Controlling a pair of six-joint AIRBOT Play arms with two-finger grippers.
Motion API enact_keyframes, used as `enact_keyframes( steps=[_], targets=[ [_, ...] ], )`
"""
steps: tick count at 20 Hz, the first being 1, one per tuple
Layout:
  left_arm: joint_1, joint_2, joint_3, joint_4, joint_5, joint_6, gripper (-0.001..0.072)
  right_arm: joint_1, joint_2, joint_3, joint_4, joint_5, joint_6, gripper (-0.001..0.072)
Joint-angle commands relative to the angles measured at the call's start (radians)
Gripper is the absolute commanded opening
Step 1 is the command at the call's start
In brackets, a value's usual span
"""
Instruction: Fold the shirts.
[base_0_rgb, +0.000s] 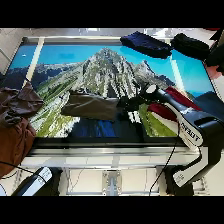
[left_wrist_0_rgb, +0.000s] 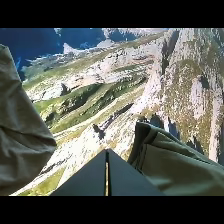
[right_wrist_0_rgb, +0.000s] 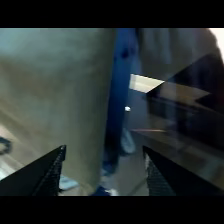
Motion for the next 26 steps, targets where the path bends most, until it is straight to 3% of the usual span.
enact_keyframes(
  steps=[1, 6, 8, 10, 12, 15, 17, 22, 26],
  targets=[
    [0.001, -0.002, 0.000, 0.000, -0.002, 0.000, 0.0014, 0.026, -0.039, -0.055, 0.245, -0.068, -0.093, 0.0596],
    [0.001, -0.002, 0.000, 0.000, -0.027, 0.000, 0.0014, 0.126, -0.054, -0.055, 0.268, -0.180, -0.094, 0.0582],
    [0.001, -0.002, 0.000, 0.000, -0.037, 0.000, 0.0014, 0.153, -0.061, -0.055, 0.303, -0.195, -0.095, 0.0455],
    [0.001, -0.002, 0.000, 0.000, -0.036, 0.000, 0.0014, 0.173, -0.064, -0.054, 0.349, -0.189, -0.100, 0.0283],
    [0.001, -0.002, 0.000, 0.000, -0.035, 0.000, 0.0014, 0.175, -0.062, -0.017, 0.384, -0.137, -0.150, 0.0019],
    [0.001, -0.002, 0.000, 0.000, -0.035, 0.000, 0.0014, 0.134, -0.025, 0.116, 0.367, -0.045, -0.194, 0.0018],
    [0.001, -0.002, 0.000, -0.003, -0.035, 0.000, 0.0014, 0.069, 0.030, 0.225, 0.269, 0.008, -0.180, 0.0018],
    [0.001, -0.002, 0.000, -0.042, -0.035, 0.000, 0.0014, -0.206, 0.267, 0.342, -0.246, 0.261, 0.112, 0.0017],
    [0.001, -0.002, 0.000, -0.079, -0.035, 0.000, 0.0014, -0.487, 0.470, 0.342, -0.542, 0.558, 0.144, 0.0017]
  ],
)
